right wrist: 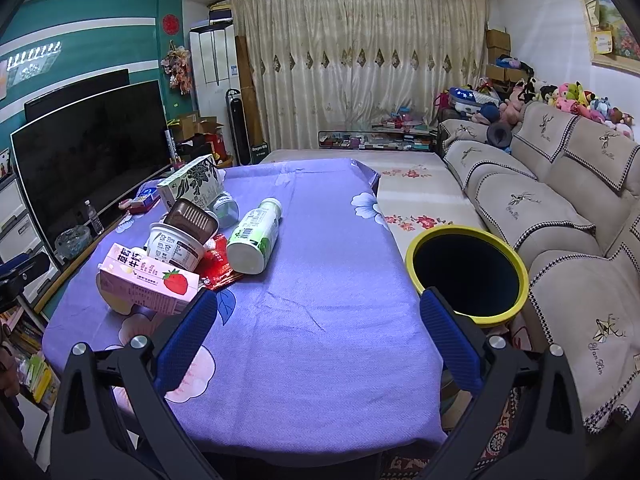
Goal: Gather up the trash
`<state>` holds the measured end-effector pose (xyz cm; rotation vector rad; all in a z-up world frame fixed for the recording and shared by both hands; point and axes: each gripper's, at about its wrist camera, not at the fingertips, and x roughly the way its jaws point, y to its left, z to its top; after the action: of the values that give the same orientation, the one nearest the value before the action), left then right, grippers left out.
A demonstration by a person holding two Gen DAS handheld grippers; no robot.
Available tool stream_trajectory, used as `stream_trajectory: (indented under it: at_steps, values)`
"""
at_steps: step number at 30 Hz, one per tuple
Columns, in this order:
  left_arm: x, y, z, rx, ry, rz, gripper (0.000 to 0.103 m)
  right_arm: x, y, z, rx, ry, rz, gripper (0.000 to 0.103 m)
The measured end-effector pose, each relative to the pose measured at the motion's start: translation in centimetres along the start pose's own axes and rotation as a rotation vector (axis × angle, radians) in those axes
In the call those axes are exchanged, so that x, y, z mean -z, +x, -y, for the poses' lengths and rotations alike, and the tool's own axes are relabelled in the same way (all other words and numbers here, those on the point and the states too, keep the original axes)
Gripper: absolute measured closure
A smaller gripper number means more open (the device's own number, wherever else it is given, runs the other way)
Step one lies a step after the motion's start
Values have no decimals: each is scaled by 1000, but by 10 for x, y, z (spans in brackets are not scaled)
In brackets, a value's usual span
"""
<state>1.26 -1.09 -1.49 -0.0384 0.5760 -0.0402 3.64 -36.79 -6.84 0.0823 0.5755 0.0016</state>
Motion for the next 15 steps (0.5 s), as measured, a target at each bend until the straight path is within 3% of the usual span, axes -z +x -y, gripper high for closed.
stream_trajectory:
  at_steps: [15]
  values:
    - [3,5,3,2,5,-8,4,1,4,2,-3,5,-11,6]
